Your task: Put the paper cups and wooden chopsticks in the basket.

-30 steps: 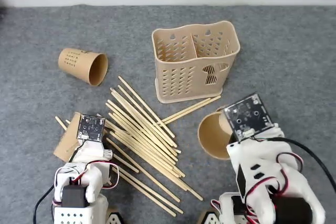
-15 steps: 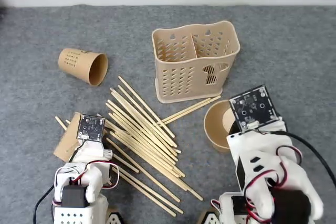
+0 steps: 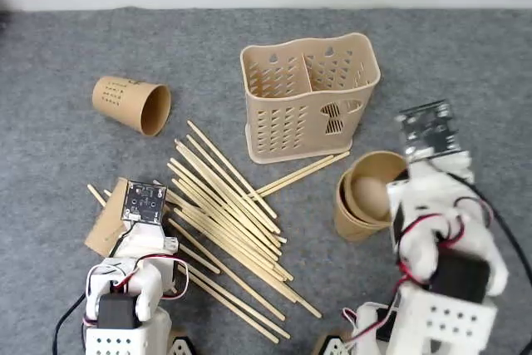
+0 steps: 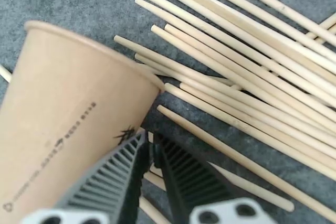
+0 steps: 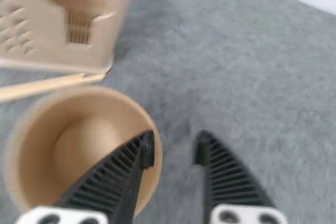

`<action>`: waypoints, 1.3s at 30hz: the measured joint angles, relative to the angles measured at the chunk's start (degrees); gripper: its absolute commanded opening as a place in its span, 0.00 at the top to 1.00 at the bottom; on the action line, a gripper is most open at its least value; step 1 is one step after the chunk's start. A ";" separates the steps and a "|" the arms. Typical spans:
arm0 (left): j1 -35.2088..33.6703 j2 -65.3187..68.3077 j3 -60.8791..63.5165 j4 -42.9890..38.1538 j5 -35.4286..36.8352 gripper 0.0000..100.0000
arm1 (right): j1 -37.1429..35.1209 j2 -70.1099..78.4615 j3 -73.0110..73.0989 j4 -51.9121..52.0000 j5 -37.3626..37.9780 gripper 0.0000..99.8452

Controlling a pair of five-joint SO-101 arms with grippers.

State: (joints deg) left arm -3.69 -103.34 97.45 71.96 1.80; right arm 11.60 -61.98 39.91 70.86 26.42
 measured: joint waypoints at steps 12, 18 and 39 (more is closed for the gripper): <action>0.00 0.00 0.00 0.00 0.00 0.99 | 0.00 6.33 -0.18 -1.14 1.58 0.80; 0.00 0.00 0.00 0.00 0.00 0.99 | -0.97 6.33 -5.19 5.89 -6.51 0.79; -6.07 0.00 -13.01 3.69 -14.77 0.99 | -9.05 6.33 2.29 8.79 -12.48 0.79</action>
State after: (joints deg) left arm -9.76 -103.34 84.44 75.65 -12.97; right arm 2.55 -55.65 42.20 79.65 13.93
